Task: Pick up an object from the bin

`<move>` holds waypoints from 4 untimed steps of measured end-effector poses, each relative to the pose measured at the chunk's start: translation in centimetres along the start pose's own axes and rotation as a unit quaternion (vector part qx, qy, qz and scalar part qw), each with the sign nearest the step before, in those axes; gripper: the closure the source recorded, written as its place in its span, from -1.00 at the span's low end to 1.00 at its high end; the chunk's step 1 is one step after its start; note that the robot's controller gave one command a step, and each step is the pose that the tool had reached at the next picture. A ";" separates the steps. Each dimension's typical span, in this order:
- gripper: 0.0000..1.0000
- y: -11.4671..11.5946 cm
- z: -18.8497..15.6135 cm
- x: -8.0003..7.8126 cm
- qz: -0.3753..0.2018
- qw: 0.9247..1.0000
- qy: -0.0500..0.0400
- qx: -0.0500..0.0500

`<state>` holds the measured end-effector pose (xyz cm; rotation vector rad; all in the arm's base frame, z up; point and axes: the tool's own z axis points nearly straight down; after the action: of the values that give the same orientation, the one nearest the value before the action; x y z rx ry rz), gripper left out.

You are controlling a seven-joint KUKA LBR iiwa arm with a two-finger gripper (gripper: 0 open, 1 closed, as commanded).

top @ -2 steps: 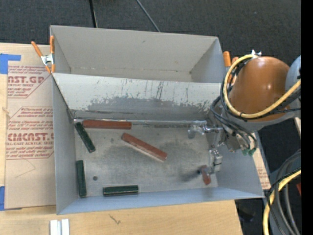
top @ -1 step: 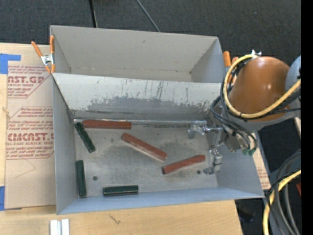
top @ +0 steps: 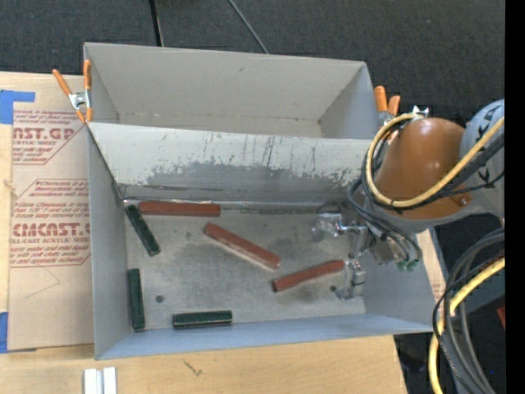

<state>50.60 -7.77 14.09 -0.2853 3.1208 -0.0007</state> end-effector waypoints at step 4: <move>1.00 3.2 -2.4 -0.9 -0.184 0.983 0.003 -0.002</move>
Offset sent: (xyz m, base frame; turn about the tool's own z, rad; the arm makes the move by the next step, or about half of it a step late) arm 0.0000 0.0000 0.0000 0.0000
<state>50.92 -4.44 16.46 -0.8553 3.0212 0.0021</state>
